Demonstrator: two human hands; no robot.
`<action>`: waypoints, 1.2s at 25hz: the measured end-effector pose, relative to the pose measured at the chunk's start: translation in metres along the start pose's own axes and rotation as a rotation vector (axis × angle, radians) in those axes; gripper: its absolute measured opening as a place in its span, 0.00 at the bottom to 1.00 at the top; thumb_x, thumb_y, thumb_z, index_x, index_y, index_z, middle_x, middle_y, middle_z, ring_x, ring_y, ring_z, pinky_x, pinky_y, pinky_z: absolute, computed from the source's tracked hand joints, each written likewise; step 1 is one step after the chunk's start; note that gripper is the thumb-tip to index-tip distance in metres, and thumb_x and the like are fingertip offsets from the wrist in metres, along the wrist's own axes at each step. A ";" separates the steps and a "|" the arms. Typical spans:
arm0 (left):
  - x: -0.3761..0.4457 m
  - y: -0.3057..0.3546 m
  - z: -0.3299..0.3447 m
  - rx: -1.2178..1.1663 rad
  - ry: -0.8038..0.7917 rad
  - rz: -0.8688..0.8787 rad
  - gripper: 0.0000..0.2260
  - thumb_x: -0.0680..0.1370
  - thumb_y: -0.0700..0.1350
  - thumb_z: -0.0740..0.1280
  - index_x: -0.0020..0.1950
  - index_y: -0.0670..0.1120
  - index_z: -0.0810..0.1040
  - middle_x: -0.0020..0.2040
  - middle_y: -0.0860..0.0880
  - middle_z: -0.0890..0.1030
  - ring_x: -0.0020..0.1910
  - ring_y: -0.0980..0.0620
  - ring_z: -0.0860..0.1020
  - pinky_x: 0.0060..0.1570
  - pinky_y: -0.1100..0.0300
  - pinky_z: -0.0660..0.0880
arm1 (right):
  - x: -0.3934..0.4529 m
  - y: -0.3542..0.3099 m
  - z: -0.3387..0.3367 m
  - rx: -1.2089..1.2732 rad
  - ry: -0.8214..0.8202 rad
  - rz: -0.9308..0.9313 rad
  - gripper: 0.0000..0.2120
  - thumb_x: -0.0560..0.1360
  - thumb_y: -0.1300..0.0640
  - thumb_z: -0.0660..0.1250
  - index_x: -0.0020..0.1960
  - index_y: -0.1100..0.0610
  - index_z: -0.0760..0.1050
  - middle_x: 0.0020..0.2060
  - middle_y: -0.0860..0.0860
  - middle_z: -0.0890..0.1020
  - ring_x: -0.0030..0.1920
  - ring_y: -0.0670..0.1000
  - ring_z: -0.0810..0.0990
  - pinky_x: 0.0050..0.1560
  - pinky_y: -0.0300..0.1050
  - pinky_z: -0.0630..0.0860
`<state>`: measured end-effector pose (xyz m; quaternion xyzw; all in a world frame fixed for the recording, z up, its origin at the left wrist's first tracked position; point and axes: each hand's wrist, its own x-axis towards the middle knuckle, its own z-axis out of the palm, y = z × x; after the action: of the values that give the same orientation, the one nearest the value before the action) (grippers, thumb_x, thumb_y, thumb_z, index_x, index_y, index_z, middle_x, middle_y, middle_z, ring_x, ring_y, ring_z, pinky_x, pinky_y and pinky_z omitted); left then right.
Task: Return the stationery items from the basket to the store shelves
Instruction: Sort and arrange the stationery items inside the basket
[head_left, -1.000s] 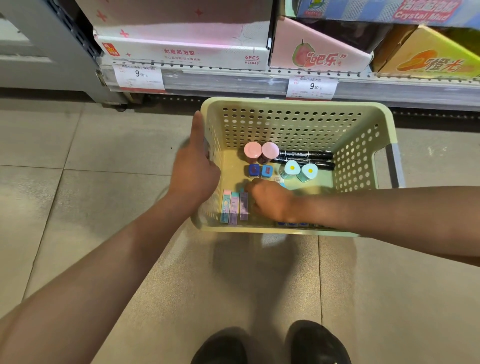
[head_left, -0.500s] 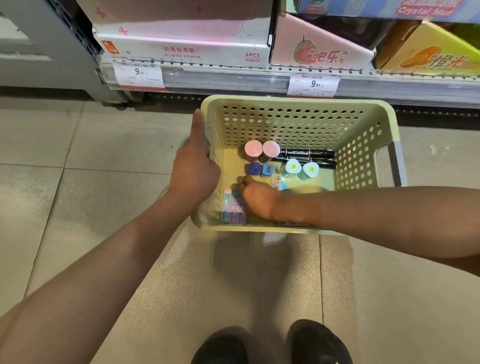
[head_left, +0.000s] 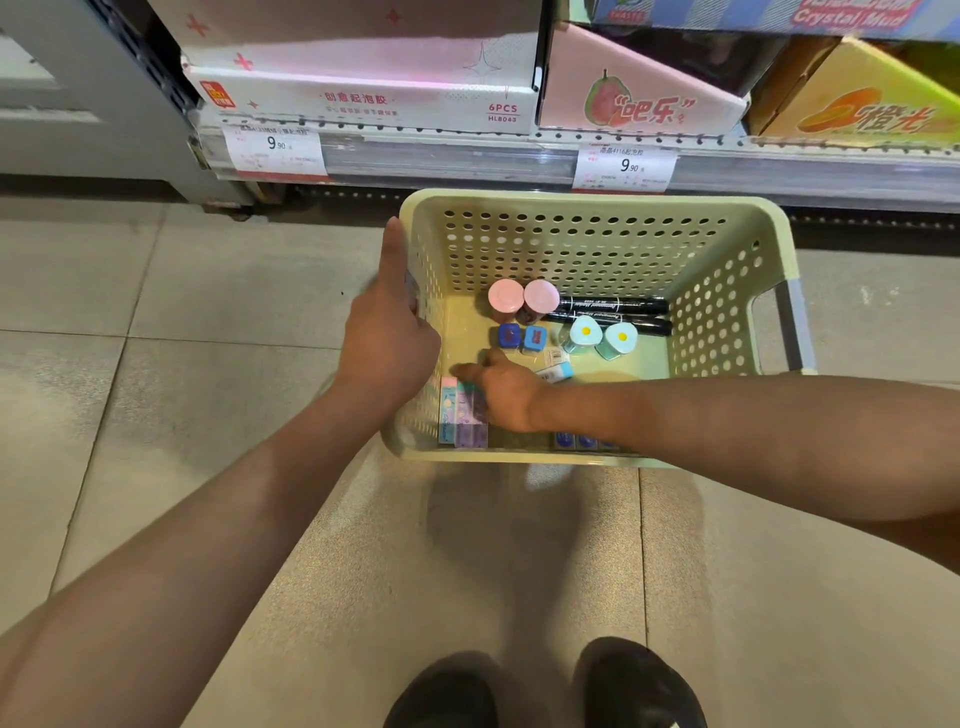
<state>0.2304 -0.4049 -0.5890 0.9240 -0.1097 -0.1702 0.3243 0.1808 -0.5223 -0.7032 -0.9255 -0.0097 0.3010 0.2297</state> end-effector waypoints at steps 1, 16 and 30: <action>0.000 0.000 0.000 -0.002 0.000 0.000 0.36 0.77 0.37 0.60 0.77 0.53 0.43 0.57 0.45 0.75 0.47 0.51 0.72 0.46 0.58 0.67 | 0.001 0.000 0.002 -0.007 -0.008 -0.001 0.30 0.75 0.63 0.62 0.75 0.54 0.57 0.66 0.61 0.64 0.64 0.59 0.71 0.64 0.45 0.70; -0.003 0.005 -0.004 -0.011 -0.026 -0.022 0.36 0.77 0.37 0.59 0.77 0.53 0.42 0.48 0.49 0.72 0.43 0.51 0.72 0.45 0.58 0.66 | -0.013 -0.006 -0.011 -0.005 -0.088 -0.039 0.28 0.77 0.63 0.61 0.75 0.58 0.56 0.69 0.59 0.62 0.68 0.57 0.66 0.68 0.45 0.65; -0.006 0.008 -0.006 -0.022 -0.064 -0.041 0.35 0.78 0.38 0.59 0.77 0.54 0.41 0.47 0.50 0.73 0.36 0.57 0.70 0.45 0.58 0.66 | -0.056 0.023 -0.064 -0.624 0.004 -0.077 0.10 0.75 0.62 0.59 0.51 0.61 0.78 0.47 0.58 0.82 0.49 0.60 0.81 0.42 0.46 0.75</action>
<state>0.2262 -0.4057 -0.5778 0.9166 -0.0993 -0.2073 0.3270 0.1682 -0.5789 -0.6365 -0.9509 -0.1361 0.2726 -0.0541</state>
